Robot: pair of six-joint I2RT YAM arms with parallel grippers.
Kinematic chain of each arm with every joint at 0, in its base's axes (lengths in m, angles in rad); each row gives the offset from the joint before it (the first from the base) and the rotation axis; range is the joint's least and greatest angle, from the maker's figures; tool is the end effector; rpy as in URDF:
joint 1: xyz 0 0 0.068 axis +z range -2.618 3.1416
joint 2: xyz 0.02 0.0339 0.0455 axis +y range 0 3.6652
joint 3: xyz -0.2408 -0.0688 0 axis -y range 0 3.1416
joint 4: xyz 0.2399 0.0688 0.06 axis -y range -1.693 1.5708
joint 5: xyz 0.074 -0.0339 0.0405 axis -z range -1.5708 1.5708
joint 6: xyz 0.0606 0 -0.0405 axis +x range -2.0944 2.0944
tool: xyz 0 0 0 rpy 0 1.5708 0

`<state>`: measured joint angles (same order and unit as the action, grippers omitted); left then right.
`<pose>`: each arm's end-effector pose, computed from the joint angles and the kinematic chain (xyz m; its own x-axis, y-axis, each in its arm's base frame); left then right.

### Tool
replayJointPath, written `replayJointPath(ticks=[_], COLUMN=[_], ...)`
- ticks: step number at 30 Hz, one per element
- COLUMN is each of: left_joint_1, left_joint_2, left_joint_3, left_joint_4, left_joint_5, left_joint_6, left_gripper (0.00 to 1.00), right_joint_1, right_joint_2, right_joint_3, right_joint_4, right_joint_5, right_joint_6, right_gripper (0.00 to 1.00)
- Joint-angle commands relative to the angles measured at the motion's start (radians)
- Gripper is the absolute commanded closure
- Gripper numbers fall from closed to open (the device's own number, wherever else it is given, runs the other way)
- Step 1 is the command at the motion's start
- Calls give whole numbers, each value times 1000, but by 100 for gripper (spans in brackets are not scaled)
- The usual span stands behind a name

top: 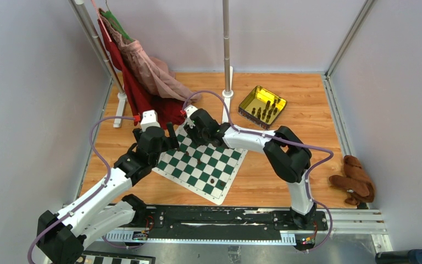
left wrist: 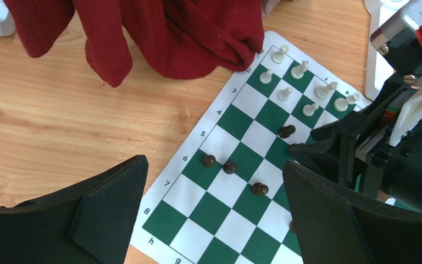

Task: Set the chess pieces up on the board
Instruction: Pick up the chess piece from the chessboard.

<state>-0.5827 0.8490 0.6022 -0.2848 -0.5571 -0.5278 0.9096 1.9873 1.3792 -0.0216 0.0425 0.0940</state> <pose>0.1982 -0.0923 0.2302 -0.4092 -0.2423 -0.8797 -0.1384 0.9694 -0.2026 0.2829 0.3594 0.1667 -0.4321 -0.4026 -0.8070 -0.7301 0.6814 0.0509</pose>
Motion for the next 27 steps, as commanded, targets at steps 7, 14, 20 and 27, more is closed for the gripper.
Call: replayJointPath(ticks=[7, 14, 20, 27], left_joint_1=[20, 29, 32, 33], left_joint_2=[-18, -15, -11, -3], left_joint_3=[3, -5, -9, -10], left_joint_4=[33, 43, 48, 54], left_joint_5=[2, 19, 24, 27], left_joint_6=[0, 1, -2, -5], left_gripper=[0, 0, 0, 0], right_joint_1=[-17, -26, -36, -40], right_joint_2=[57, 64, 63, 65], right_joint_3=[64, 50, 33, 20], right_joint_4=[-23, -23, -16, -8], right_joint_5=[-22, -17, -22, -27], right_joint_6=[-13, -6, -1, 5], right_gripper=[59, 59, 59, 61])
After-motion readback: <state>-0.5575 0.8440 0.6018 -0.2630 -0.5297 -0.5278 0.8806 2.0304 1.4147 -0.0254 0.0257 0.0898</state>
